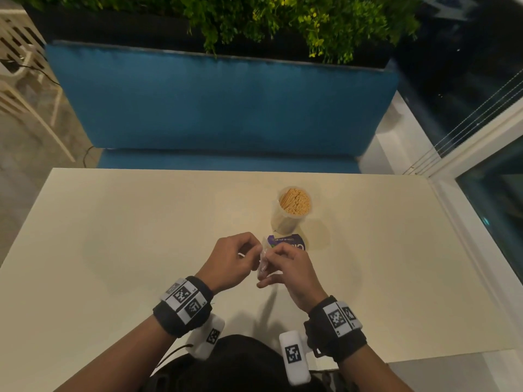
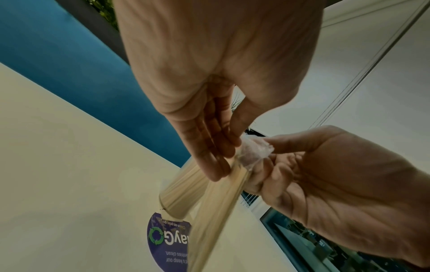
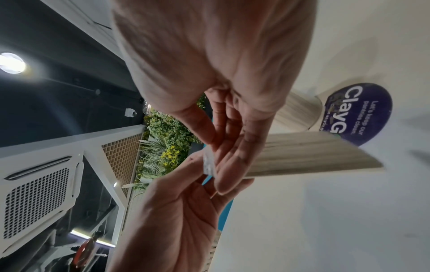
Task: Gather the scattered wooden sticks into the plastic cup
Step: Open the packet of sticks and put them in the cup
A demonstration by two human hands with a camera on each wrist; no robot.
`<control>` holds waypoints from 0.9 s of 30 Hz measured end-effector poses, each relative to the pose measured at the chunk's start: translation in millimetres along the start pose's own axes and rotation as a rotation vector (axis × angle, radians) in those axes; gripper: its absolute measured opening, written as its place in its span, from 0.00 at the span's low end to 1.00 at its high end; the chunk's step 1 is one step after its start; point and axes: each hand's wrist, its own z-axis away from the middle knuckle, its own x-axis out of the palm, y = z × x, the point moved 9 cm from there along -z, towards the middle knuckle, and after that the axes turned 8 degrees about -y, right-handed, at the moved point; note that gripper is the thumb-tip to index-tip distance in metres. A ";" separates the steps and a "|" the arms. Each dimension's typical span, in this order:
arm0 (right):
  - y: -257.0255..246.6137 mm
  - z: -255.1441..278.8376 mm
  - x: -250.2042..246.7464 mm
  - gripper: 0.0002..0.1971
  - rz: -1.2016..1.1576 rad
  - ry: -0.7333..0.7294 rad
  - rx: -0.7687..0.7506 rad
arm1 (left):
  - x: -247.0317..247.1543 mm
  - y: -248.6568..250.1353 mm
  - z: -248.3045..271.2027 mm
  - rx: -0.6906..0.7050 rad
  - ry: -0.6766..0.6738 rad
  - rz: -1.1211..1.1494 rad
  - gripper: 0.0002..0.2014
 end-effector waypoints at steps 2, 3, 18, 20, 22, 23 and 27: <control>1.4 -2.4 0.9 0.11 0.021 0.011 0.030 | 1.3 0.0 0.1 0.013 0.005 -0.015 0.09; 1.3 -3.5 2.1 0.13 0.051 0.008 0.035 | 2.3 1.2 0.6 0.028 0.005 -0.035 0.09; -12.4 -13.2 10.0 0.13 0.115 -0.148 -0.067 | 4.6 7.9 -1.3 -0.026 -0.080 0.102 0.17; -10.7 -14.0 10.5 0.14 0.106 -0.187 -0.067 | 5.5 8.3 -3.6 0.009 -0.122 0.130 0.16; -8.7 -14.3 9.4 0.14 0.072 -0.207 -0.071 | 5.7 5.5 -5.0 0.016 -0.153 0.171 0.16; -8.3 -13.8 9.5 0.15 0.050 -0.215 -0.077 | 4.9 5.0 -5.1 0.019 -0.156 0.182 0.15; -8.8 -11.9 13.4 0.11 -0.016 -0.243 -0.095 | 2.2 3.0 -4.6 0.026 -0.148 0.160 0.14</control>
